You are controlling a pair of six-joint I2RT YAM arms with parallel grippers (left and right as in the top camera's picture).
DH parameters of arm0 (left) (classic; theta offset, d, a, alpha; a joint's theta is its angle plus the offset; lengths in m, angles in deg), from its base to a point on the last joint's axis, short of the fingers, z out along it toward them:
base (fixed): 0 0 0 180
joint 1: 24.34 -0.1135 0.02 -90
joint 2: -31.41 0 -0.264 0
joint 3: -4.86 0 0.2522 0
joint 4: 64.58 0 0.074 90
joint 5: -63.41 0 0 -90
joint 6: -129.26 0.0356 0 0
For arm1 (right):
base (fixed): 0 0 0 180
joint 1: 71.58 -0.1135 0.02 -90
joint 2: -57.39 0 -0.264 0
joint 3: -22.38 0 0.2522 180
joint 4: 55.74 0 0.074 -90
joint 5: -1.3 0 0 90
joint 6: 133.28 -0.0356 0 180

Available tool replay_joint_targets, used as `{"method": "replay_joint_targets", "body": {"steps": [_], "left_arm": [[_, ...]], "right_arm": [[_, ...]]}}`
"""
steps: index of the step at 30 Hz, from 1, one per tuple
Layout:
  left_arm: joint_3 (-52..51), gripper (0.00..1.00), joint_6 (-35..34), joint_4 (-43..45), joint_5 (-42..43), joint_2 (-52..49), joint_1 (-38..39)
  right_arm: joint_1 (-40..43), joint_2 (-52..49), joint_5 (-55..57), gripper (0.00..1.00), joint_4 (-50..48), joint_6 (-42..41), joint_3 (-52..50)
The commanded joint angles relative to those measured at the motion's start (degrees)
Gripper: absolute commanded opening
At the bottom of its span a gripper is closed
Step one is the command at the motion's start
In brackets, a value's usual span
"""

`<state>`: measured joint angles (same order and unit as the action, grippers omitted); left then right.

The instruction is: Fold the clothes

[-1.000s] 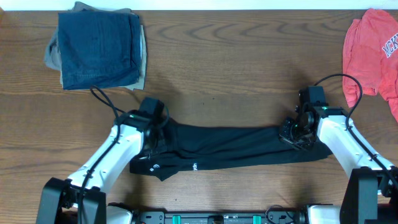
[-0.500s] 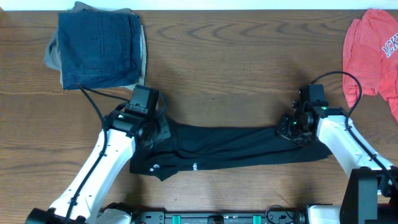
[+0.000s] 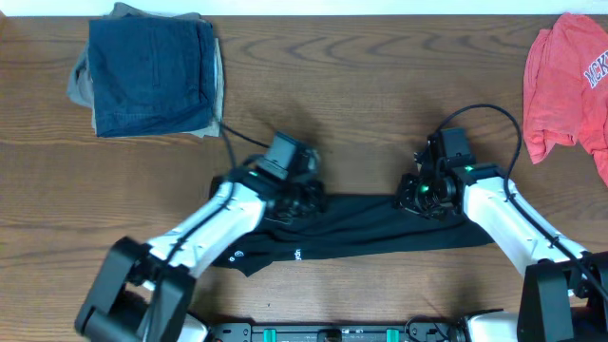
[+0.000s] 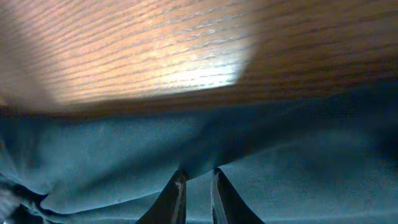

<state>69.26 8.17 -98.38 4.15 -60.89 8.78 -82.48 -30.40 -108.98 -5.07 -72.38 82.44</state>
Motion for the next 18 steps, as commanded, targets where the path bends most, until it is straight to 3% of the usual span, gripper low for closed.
{"method": "replay_joint_targets", "body": {"steps": [1,11,18], "left_arm": [[0.81,0.06,-2.49,1.99,1.68,-1.95,3.96],[0.83,0.06,-6.12,8.39,0.74,-9.88,7.67],[0.83,0.06,-6.08,4.48,-3.13,-12.39,3.61]], "right_arm": [[-1.05,0.46,-0.76,0.13,0.13,-0.74,-0.20],[-2.32,-0.33,-0.74,0.13,1.03,-2.84,-0.20],[-2.25,-4.70,0.79,0.10,2.34,-3.69,-0.22]]}}
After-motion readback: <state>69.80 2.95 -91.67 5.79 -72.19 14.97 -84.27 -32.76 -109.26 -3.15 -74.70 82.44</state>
